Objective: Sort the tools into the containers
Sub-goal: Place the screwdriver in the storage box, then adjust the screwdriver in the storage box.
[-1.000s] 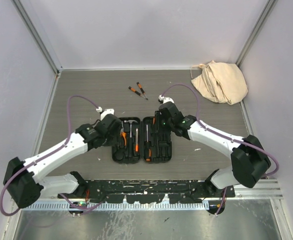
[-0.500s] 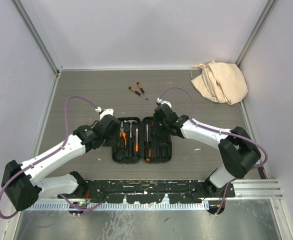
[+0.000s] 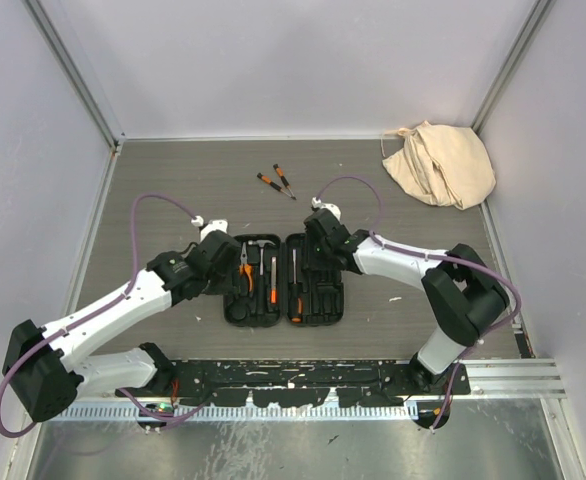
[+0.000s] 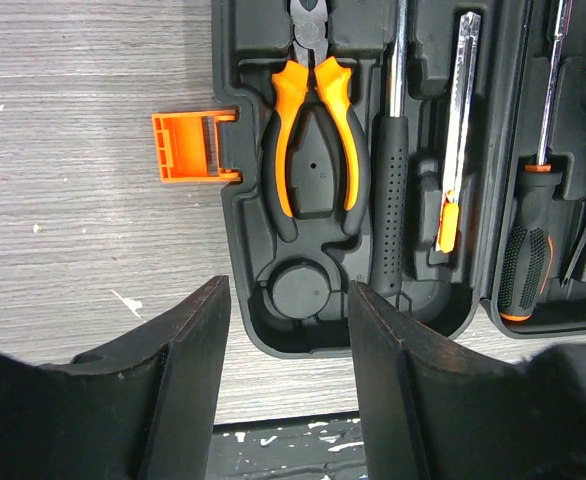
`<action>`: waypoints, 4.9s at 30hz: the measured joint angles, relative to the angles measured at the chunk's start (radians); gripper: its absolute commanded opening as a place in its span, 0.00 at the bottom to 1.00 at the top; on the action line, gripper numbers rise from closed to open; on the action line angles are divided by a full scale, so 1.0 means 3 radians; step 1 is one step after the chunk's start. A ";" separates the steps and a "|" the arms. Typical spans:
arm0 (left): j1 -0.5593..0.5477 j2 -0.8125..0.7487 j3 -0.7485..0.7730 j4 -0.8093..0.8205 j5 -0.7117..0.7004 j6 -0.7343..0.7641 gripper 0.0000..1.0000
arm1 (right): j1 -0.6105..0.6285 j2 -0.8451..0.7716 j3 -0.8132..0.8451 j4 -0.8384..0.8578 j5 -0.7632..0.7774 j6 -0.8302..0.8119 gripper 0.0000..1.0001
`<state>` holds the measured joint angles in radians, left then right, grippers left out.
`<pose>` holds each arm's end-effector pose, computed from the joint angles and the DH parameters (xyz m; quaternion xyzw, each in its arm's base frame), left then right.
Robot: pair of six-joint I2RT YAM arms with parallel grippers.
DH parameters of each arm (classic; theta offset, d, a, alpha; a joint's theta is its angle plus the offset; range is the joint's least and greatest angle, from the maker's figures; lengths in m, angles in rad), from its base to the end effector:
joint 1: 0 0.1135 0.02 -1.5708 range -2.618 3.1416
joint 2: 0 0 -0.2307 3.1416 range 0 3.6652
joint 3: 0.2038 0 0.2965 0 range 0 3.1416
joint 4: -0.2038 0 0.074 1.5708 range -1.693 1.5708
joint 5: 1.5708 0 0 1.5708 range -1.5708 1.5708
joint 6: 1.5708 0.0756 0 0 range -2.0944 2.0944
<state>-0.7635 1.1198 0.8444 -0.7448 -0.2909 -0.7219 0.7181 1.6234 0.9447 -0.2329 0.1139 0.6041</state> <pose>0.2258 -0.1861 0.1751 -0.0196 0.9528 -0.0792 0.2925 0.2972 0.2483 0.0904 -0.0354 0.9442 0.1559 0.2881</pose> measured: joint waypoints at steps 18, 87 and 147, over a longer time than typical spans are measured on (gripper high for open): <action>0.0000 -0.0038 -0.0018 0.0003 0.0010 0.0000 0.51 | 0.0003 0.0242 0.0219 0.0079 0.0191 -0.0010 0.50; -0.0072 0.2116 0.2074 0.0777 0.0813 0.0716 0.00 | -0.0226 -0.2092 -0.1186 0.0144 0.0005 0.0141 0.03; -0.0160 0.3260 0.2791 0.0168 0.0631 0.0276 0.14 | 0.0206 -0.1247 -0.1155 0.0324 -0.0303 0.0867 0.17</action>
<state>-0.8116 2.0979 1.6817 -0.6945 -0.1017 -0.6392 0.7799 1.2491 0.5983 -0.1356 0.0231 0.8642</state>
